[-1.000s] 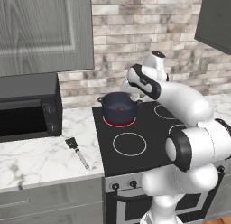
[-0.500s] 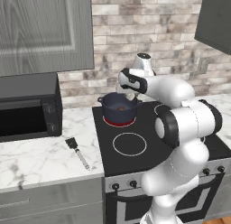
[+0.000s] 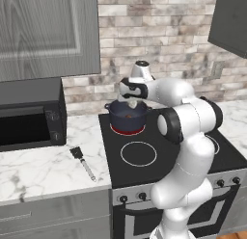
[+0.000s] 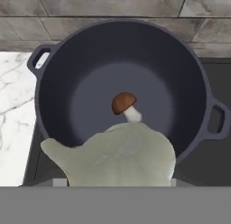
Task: Put the mushroom and garlic in the pot. Retrieve the spatula and lightly stir the vegetables in the pot.
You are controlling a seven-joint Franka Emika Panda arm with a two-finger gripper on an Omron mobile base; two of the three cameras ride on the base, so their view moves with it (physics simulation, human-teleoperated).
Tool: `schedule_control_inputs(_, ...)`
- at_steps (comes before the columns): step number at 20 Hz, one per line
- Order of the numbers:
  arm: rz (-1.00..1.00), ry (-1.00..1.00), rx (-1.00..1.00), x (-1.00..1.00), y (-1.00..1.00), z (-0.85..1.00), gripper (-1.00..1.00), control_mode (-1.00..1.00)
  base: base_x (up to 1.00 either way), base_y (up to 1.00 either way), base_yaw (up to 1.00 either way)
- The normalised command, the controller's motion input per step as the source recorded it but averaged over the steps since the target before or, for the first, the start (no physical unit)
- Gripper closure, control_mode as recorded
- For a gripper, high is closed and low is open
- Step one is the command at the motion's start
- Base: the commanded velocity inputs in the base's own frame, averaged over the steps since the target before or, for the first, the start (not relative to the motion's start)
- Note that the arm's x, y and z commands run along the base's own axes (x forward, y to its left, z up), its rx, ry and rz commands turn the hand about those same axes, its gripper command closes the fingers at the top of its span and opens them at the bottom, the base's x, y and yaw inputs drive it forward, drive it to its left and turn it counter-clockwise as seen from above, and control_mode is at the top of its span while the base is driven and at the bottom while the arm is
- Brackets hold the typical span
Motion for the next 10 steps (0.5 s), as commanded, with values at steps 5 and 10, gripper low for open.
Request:
schedule_control_inputs(5, 0.0, 0.0, 0.0, 0.27, 0.05, -0.39, 1.0, -1.0, 0.0, 0.0, 0.0)
schedule_control_inputs(10, 0.0, 0.0, 0.0, 0.36, 0.0, -0.38, 1.0, -1.0, 0.0, 0.0, 0.0)
